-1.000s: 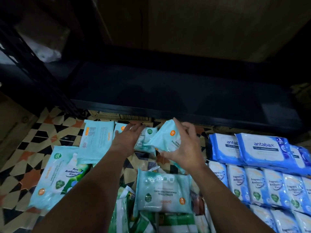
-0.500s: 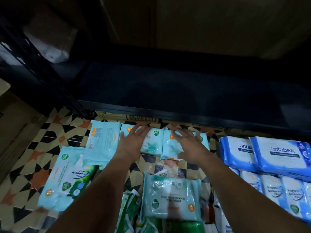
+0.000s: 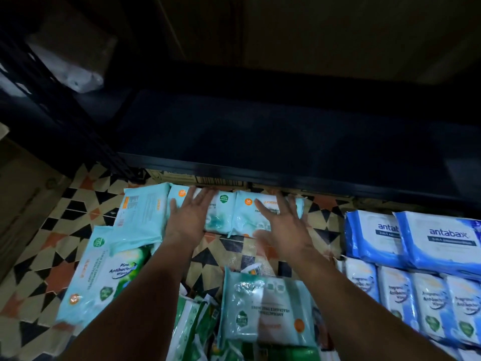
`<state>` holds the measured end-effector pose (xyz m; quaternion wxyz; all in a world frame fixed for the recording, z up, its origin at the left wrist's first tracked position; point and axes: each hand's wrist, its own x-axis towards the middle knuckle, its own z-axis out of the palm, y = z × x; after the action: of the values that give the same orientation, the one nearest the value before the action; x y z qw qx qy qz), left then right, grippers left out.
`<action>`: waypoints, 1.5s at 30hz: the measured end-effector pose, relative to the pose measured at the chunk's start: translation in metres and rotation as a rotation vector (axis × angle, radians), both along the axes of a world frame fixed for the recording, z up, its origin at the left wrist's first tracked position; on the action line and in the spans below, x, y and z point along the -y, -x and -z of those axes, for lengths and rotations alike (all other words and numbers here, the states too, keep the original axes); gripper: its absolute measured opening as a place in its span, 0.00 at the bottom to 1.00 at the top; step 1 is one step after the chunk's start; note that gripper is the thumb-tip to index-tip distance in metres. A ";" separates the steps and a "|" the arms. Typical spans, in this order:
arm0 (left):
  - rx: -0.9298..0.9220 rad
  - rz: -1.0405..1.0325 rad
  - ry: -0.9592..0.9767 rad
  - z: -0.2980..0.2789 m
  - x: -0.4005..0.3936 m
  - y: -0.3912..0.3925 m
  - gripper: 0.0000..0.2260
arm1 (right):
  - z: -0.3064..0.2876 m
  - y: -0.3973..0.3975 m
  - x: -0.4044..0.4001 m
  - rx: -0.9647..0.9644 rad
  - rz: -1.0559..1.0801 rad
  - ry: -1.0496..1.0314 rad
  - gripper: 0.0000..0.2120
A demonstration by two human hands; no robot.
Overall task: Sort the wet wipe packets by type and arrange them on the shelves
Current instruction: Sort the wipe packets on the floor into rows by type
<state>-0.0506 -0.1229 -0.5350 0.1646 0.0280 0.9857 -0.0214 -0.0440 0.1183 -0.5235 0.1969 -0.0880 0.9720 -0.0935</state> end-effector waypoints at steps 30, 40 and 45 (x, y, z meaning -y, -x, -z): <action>-0.209 -0.087 -0.289 -0.019 0.051 -0.043 0.36 | -0.019 -0.027 0.017 0.099 -0.109 0.059 0.35; -0.144 -0.752 -0.165 -0.032 0.095 -0.144 0.38 | -0.061 -0.087 0.013 0.262 -0.366 0.153 0.47; -0.007 -0.909 -0.246 -0.021 0.116 -0.159 0.45 | -0.060 -0.117 0.007 0.341 -0.468 0.018 0.64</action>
<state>0.1088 -0.2391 -0.5138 0.1495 -0.3872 0.8939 0.1697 0.0728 0.1117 -0.4631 0.3729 -0.2947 0.8772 -0.0675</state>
